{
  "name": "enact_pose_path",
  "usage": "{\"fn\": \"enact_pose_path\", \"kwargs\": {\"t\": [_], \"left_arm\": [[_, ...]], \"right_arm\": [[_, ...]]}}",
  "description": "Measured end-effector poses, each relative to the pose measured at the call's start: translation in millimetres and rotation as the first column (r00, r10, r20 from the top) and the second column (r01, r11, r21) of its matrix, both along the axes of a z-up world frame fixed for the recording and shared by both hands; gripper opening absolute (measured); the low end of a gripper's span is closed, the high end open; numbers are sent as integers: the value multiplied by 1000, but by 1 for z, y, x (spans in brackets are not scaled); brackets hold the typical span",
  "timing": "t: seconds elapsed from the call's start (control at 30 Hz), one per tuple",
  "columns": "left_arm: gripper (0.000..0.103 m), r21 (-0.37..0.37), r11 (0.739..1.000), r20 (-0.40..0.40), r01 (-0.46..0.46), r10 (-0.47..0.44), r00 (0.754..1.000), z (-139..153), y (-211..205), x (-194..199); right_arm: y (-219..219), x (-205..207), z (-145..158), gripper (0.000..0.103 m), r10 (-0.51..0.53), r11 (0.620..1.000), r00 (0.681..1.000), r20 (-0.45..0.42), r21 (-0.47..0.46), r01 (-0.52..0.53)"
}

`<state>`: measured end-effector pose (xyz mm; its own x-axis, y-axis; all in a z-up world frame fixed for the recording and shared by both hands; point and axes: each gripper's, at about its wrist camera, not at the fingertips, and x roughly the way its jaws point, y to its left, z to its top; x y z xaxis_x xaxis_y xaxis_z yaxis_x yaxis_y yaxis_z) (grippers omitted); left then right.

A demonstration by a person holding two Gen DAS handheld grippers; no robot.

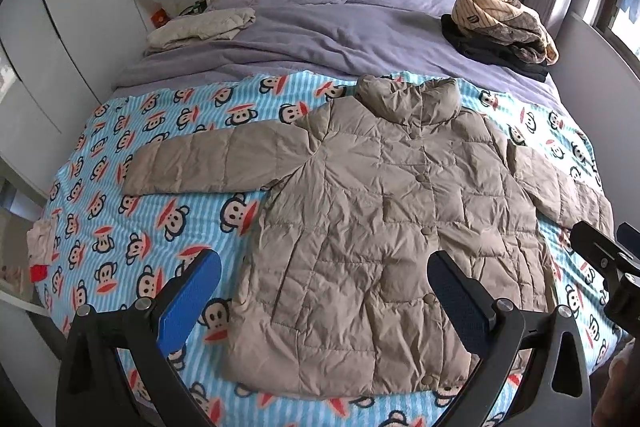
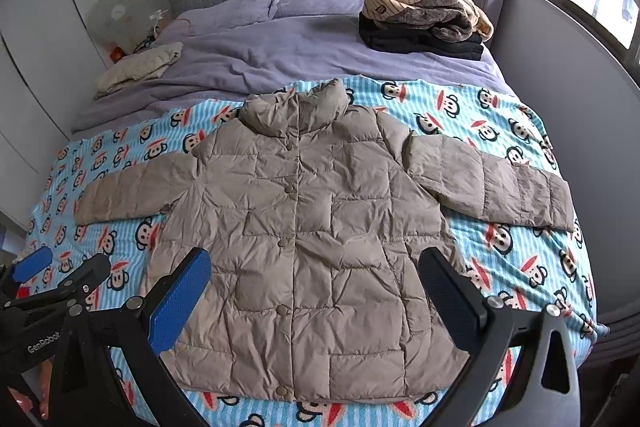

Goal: Fold large clothes

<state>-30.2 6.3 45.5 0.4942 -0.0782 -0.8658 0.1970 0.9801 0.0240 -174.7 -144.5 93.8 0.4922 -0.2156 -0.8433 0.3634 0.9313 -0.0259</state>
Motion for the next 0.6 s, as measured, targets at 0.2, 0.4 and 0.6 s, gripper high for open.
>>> {"fn": "enact_pose_path", "kwargs": {"t": [0.2,0.4,0.6], "left_arm": [[103,1,1000,-2,-1,1,1000,-1,1,1],[103,1,1000,-1,-2,2,1000,-1,1,0],[103,3,1000,-4,-5,5,1000,-4,2,-2]], "right_arm": [[-1,-2,0,103,0,1000,1000,0,0,0],[-1,-2,-1,103,1,1000,1000,2,2,-1],[-2,-2,-1,103,1,1000,1000,1,2,-1]]}}
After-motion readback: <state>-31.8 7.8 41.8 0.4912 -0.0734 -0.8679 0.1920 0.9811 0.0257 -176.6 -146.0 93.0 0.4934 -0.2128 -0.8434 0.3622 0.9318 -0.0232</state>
